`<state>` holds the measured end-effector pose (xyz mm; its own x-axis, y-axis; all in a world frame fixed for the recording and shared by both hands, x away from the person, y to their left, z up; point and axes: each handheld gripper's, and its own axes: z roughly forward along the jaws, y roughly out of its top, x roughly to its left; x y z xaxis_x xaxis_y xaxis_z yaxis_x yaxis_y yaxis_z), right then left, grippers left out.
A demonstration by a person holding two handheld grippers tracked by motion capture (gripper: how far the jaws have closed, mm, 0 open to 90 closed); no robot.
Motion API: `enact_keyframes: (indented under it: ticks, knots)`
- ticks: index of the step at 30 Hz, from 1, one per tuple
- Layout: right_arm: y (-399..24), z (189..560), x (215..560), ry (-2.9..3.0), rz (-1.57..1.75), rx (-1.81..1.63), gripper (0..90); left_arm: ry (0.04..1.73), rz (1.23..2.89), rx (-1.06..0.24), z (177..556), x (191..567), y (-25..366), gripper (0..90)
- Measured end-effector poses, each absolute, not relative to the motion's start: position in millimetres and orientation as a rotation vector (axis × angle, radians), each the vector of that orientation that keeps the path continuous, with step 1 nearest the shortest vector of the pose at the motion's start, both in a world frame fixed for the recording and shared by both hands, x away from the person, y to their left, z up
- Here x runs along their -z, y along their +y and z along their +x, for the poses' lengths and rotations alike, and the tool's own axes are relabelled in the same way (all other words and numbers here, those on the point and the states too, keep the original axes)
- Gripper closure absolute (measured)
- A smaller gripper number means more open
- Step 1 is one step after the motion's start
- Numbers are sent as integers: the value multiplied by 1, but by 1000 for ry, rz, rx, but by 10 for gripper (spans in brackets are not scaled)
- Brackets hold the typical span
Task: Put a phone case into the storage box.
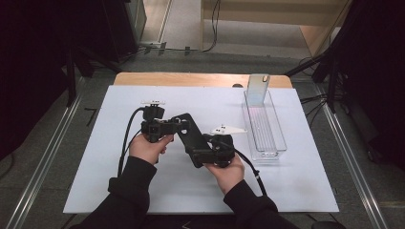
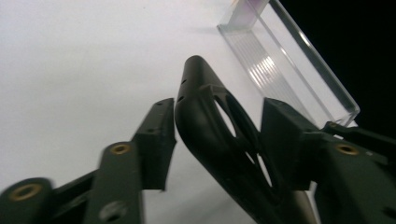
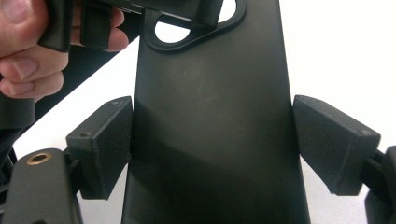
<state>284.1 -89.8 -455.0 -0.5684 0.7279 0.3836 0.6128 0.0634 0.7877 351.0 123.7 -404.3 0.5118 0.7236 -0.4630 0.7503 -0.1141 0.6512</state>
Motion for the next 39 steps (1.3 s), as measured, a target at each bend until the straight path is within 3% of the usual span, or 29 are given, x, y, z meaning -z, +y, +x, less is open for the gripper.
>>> enact_keyframes:
  ticks: [8, 26, 29, 31, 39]
  knots:
    - [-89, 286, 457, 2205, 1401, -1557, 144, 1221, 1765, 120, 350, 406, 128, 732]
    - [-87, 288, 461, 2217, 1259, -1561, 115, 1170, 1676, 252, 345, 401, 130, 829]
    - [-90, 292, 459, 2248, 1246, -1600, 93, 1148, 1671, 242, 343, 397, 129, 830]
    - [-90, 296, 457, 2298, 1254, -1593, 0, 1131, 1682, 228, 341, 394, 129, 830]
    - [-97, 299, 447, 2342, 1182, -1532, 0, 1085, 1707, 127, 334, 386, 128, 828]
